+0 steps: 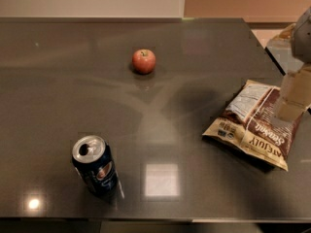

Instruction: Move brown chip bag near pepsi can

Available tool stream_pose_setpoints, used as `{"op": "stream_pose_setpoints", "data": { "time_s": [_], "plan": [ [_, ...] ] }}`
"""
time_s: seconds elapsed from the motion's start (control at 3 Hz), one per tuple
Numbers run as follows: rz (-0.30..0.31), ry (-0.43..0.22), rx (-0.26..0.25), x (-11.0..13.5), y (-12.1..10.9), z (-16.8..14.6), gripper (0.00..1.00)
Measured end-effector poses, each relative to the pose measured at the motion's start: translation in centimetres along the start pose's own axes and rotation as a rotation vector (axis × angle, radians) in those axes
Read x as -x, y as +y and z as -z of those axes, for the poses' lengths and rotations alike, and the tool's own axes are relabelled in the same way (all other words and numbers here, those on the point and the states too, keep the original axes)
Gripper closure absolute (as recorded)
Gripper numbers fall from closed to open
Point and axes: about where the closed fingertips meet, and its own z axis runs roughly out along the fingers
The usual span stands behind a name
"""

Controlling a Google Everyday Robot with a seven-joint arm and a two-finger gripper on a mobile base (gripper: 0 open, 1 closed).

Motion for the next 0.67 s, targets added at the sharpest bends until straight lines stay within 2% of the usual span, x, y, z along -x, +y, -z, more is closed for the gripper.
{"op": "stream_pose_setpoints", "data": {
  "time_s": [0.33,0.67],
  "plan": [
    [0.074,-0.043,-0.002,-1.0,-1.1,-0.9,0.00],
    [0.195,-0.051,-0.007,-2.6,-2.3,-2.4,0.00]
  ]
}}
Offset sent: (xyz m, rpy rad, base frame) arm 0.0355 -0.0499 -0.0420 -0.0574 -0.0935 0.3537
